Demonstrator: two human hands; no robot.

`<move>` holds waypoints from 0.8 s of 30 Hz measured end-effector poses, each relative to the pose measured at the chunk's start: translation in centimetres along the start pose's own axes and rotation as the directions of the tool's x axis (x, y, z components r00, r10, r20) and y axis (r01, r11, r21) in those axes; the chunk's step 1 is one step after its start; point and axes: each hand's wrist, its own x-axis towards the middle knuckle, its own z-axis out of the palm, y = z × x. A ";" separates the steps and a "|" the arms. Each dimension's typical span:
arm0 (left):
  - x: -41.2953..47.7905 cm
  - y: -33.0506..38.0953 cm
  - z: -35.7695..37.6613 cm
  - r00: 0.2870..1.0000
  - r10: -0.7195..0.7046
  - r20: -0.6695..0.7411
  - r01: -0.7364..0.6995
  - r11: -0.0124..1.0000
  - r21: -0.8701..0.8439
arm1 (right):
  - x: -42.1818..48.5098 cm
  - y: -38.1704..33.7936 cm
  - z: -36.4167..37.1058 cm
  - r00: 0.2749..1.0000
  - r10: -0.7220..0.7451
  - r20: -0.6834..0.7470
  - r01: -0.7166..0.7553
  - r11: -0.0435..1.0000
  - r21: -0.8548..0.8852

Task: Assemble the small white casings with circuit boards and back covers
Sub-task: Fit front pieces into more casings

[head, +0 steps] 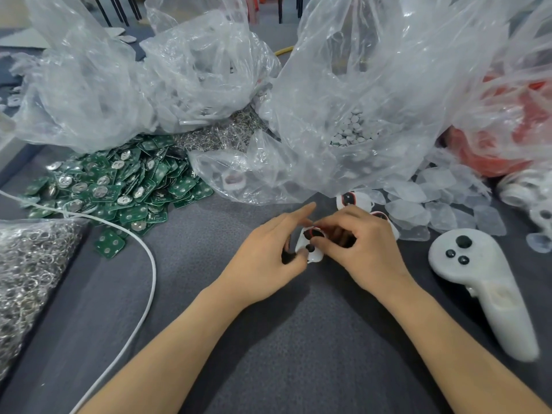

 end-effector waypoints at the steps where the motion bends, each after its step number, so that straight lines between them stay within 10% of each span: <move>1: 0.0 -0.1 0.0 1.000 -0.005 0.007 0.005 1.000 -0.006 | 0.0 0.0 0.0 1.000 -0.004 -0.001 0.004 1.000 0.000; 24: 0.2 0.3 -0.3 0.997 -0.069 -0.045 0.067 0.997 -0.036 | 0.7 -0.4 -0.2 0.986 0.120 0.113 -0.133 0.985 0.113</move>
